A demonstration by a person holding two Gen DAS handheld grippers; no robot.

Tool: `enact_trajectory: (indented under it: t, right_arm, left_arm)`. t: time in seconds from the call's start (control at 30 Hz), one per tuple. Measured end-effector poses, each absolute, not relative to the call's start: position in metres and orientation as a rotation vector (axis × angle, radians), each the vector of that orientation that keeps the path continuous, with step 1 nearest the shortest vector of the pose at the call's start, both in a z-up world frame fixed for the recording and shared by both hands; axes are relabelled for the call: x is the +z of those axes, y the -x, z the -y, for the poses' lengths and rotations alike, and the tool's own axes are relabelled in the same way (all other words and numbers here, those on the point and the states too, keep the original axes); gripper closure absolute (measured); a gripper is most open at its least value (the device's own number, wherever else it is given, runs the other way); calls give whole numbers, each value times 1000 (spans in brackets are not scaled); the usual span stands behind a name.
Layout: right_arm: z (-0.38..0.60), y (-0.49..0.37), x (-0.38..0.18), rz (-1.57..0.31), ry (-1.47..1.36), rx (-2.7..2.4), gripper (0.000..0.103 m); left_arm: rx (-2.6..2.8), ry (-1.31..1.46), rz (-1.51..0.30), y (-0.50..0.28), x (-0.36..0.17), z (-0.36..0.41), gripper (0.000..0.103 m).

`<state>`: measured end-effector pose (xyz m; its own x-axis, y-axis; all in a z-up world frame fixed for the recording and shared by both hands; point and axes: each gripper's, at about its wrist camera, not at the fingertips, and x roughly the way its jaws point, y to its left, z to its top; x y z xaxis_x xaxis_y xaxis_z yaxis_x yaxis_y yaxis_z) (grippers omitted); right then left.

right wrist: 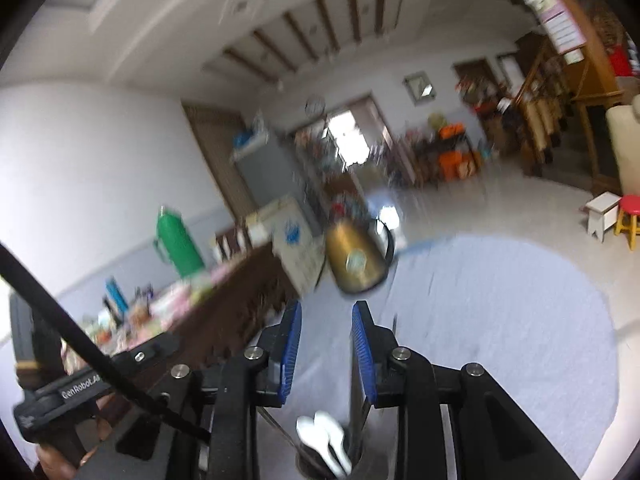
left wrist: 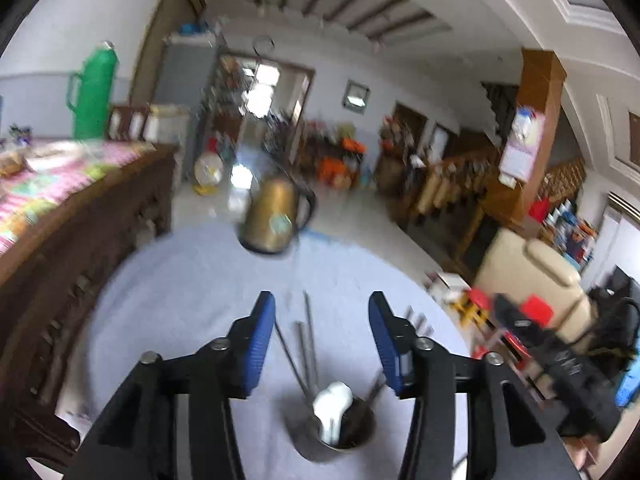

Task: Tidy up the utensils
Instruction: 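Lower the chopsticks into the grey cup and open both tools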

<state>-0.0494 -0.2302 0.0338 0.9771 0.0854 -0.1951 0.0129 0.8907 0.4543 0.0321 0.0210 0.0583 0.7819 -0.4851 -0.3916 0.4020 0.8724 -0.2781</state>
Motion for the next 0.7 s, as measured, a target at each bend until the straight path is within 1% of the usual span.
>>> enact_trajectory:
  t: [0.03, 0.07, 0.1, 0.17, 0.4, 0.53, 0.57, 0.6, 0.67, 0.7]
  right_arm:
    - [237, 57, 37, -185, -483, 20, 75]
    - [242, 62, 39, -167, -491, 5, 75]
    - [247, 67, 38, -154, -497, -19, 75]
    - [254, 70, 34, -158, -508, -51, 75]
    - [278, 62, -10, -338, -598, -98, 75]
    - [283, 67, -23, -398, -585, -108, 74]
    - [283, 68, -26, -405, -587, -104, 72]
    - [283, 70, -28, -411, -584, -103, 65]
    - [278, 70, -28, -420, -569, -108, 56]
    - [278, 71, -29, -417, -566, -108, 56]
  left_arm:
    - [-466, 191, -458, -31, 61, -27, 50]
    - [-452, 195, -455, -30, 62, -33, 46]
    - [-435, 196, -460, -31, 60, -37, 40]
    - [-369, 186, -491, -32, 50, -41, 35]
    - [-175, 78, -600, -33, 5, -44, 33]
    - [-135, 56, -631, -34, -4, -46, 33]
    - [-127, 53, -630, -33, -4, -46, 33]
    - [-125, 48, -625, -34, -3, -45, 33]
    - [-112, 29, -607, -34, 0, -42, 33]
    - [-106, 18, -597, -33, 1, -42, 33]
